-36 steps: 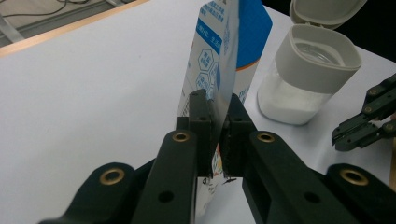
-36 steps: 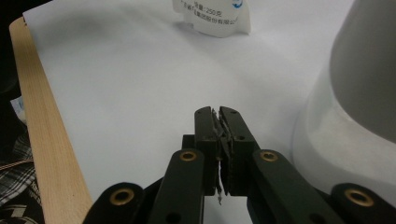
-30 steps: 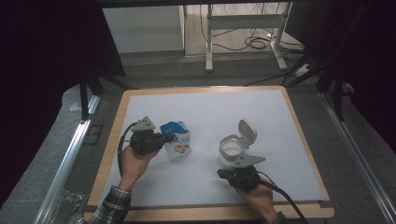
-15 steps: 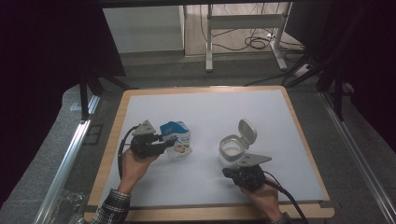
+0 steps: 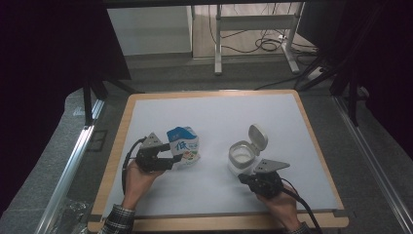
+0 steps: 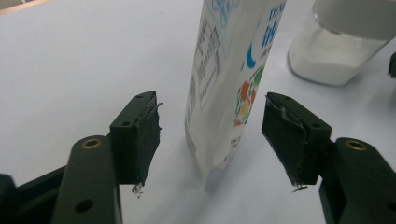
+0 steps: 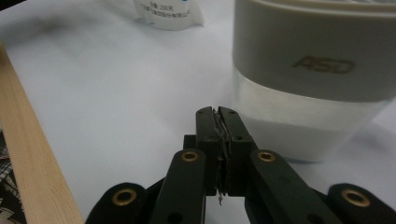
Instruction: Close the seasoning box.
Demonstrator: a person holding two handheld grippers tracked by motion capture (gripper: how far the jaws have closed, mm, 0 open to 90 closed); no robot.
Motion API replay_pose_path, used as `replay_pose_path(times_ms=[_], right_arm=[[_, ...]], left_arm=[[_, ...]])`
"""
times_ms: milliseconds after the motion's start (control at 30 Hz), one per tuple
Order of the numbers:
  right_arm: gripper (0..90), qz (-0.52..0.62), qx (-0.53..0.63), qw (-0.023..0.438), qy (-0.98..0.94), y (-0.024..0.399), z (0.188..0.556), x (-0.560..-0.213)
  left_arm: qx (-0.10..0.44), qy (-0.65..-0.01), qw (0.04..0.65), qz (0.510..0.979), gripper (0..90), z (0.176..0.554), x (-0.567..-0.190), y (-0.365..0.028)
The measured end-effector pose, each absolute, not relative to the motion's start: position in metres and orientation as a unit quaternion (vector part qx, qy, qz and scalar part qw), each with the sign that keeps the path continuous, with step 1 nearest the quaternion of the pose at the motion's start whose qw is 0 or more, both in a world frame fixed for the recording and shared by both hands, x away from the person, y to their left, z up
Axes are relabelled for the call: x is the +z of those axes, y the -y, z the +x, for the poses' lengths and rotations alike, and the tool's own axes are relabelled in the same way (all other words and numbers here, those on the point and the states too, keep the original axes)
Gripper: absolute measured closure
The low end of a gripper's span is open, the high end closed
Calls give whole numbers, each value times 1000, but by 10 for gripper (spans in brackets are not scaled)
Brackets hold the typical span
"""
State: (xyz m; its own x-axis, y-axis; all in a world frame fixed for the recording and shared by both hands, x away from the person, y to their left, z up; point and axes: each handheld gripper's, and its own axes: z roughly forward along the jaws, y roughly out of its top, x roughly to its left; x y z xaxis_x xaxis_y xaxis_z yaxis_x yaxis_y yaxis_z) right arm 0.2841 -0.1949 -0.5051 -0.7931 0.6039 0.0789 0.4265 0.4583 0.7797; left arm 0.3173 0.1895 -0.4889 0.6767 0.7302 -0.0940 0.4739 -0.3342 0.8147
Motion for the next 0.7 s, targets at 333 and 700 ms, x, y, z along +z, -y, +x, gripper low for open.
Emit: replay_pose_path(times_ms=[333, 700], right_arm=[[871, 322, 418, 128, -840, 213, 288, -501], [870, 343, 423, 148, -826, 231, 294, -490]], left_arm=[[168, -395, 400, 809, 177, 304, -506, -192], [151, -425, 371, 811, 78, 289, -529, -199]])
